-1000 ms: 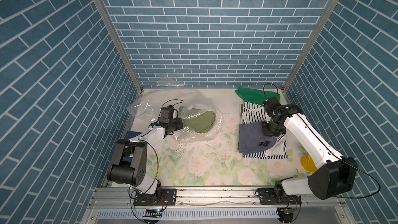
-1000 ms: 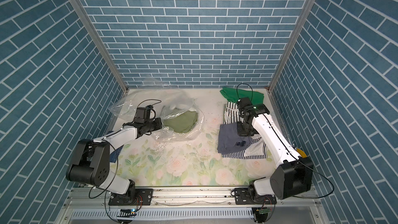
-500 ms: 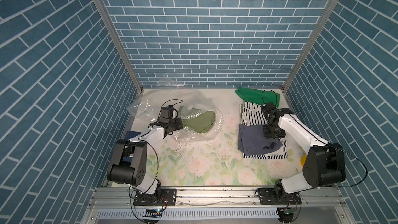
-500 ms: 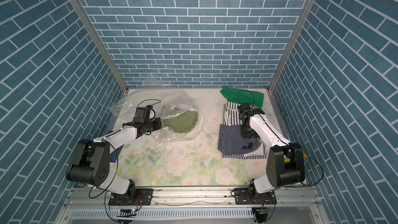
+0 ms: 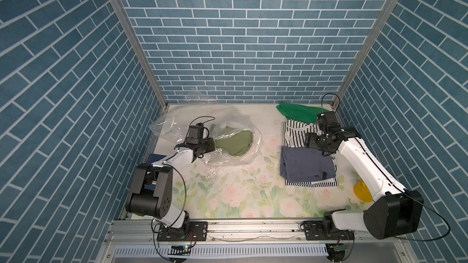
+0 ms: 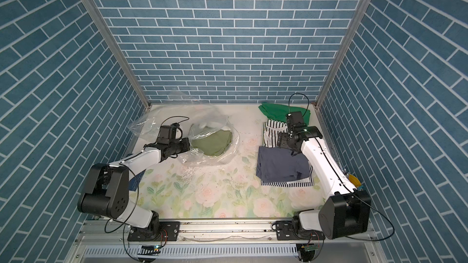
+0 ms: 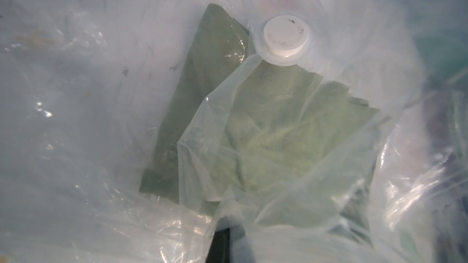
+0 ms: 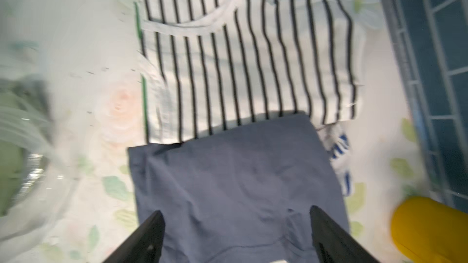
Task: Take the tank top out of the vacuum bag
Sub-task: Take out the tank top from the vacuum bag.
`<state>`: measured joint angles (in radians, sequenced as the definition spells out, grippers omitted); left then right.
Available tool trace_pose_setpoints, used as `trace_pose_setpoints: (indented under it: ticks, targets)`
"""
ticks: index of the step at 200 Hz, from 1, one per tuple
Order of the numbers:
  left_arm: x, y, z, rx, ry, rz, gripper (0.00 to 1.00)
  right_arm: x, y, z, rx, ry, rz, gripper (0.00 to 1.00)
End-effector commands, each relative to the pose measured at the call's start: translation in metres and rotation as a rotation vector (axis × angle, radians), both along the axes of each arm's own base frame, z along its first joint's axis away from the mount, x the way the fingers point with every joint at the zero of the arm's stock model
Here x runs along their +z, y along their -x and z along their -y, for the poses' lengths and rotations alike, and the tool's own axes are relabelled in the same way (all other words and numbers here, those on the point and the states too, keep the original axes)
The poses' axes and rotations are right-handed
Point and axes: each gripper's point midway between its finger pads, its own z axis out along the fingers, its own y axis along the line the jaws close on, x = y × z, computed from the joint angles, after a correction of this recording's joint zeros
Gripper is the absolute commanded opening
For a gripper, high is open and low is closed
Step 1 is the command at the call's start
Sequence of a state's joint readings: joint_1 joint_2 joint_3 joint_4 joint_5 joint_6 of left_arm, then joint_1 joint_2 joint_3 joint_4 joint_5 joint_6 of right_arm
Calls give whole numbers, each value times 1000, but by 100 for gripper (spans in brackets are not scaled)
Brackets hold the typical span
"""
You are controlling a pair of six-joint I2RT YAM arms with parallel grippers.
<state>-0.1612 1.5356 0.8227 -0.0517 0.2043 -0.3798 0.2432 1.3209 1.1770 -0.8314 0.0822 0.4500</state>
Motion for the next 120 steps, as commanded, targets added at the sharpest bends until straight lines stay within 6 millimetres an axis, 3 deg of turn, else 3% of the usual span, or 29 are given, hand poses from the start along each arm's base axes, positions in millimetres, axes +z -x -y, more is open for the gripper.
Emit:
trace_pose_setpoints:
  ticks: [1, 18, 44, 60, 83, 103, 120]
  targets:
    - [9, -6, -4, 4, -18, 18, 0, -1, -3, -50, 24, -278, 53, 81]
    - [11, -6, -5, 3, -22, 20, 0, -17, 5, -60, 4, -315, 40, 70]
    - [12, -6, -4, 2, -19, 23, 0, -72, 27, -48, -82, -298, -40, 64]
    - [13, -6, -4, 0, -15, 20, 0, -87, 32, -53, -96, -335, -52, 64]
    - [15, -7, -3, -5, -13, 21, 0, -77, 26, -59, -107, -360, -11, 65]
    - [19, -8, -2, -9, -11, 29, 0, -51, 12, -70, -74, -373, 62, 65]
    - [22, -7, -2, -13, -13, 39, 0, -25, -3, -95, -13, -409, 132, 67]
